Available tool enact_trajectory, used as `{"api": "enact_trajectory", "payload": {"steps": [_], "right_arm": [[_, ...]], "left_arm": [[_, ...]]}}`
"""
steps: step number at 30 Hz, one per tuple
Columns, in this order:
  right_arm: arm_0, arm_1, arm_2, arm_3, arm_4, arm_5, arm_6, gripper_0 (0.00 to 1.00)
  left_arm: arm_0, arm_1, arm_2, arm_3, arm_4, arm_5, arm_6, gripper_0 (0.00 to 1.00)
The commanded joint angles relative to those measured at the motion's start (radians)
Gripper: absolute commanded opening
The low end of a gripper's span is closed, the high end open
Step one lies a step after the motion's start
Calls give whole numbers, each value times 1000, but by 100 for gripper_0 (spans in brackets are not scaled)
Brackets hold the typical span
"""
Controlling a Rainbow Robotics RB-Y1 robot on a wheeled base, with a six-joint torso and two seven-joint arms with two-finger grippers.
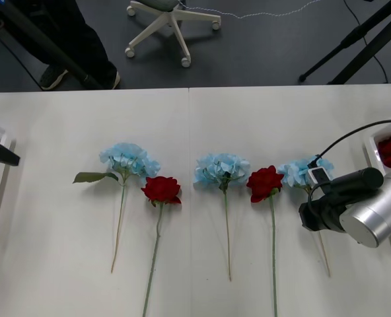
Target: Put the red flowers into the right box and the blue flowers into the left box
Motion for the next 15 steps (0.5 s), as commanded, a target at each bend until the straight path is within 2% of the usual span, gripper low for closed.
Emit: {"api": "enact_trajectory", "payload": {"steps": [1,7,11,15], "right_arm": [[-32,9,14,-1,0,-12,-28,0],[-44,-8,11,-2,-25,-12,-33,0],[-44,-34,-57,-45,-117,15,-6,0],[-46,-42,-176,-111,-234,120,73,0]], "left_arm": [[-31,-28,-41,-139,33,55,193,100],[-15,-191,-114,-274,-80,83,246,100],[-10,-260,-209,-295,-163,71,249,100],[-2,-318,-274,-294,-217,34,252,100]]}}
